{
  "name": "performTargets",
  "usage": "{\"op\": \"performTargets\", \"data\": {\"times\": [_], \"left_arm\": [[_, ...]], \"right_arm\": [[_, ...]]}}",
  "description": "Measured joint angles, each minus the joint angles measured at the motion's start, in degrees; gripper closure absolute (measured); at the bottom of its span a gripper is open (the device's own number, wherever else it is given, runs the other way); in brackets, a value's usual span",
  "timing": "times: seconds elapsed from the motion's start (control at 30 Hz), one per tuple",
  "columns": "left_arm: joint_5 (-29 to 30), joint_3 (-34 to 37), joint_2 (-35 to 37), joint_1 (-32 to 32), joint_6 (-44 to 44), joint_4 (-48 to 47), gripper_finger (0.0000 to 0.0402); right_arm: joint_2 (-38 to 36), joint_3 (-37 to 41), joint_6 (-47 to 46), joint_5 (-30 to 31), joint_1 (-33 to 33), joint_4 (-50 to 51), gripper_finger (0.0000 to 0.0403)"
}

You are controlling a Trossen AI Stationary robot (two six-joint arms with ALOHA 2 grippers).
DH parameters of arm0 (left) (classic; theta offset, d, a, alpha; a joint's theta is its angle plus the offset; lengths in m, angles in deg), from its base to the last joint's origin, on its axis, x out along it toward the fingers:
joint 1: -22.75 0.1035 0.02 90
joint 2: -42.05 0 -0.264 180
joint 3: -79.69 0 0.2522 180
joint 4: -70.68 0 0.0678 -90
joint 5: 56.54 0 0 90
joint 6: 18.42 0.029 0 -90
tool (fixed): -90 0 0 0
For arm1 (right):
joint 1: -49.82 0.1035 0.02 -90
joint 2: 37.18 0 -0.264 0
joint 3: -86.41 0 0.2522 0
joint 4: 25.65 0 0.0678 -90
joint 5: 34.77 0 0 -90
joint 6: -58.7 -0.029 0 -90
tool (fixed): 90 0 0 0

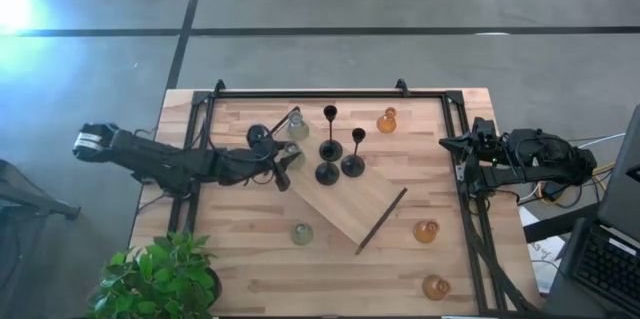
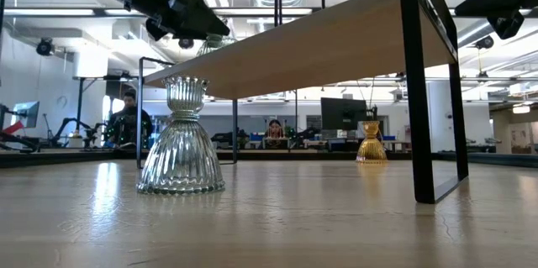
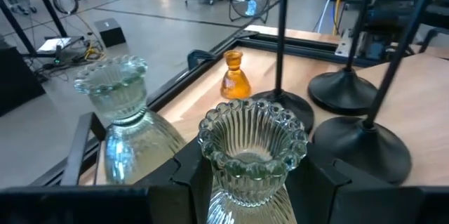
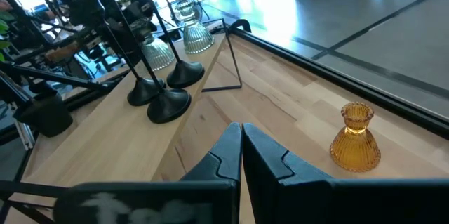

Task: Pick & Place candle stick holders
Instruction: Put the left transparent candle holder on the shelf

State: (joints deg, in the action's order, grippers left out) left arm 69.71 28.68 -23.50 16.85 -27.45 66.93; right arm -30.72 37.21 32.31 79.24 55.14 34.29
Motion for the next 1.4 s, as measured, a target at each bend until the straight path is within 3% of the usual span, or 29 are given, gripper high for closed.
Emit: {"op": "performTargets", "data": {"times": [0.67, 1.4], "left_arm": [[-4.25, 4.79, -0.07, 4.60, 0.80, 8.95, 0.0257], [-6.39, 5.75, -0.14, 6.33, 0.32, 11.44, 0.0257]], "right_arm": [[-0.01, 0.00, -0.01, 0.00, 0.00, 0.00, 0.0394], [-0.01, 0.00, -0.01, 0.00, 0.02, 0.00, 0.0394]]}}
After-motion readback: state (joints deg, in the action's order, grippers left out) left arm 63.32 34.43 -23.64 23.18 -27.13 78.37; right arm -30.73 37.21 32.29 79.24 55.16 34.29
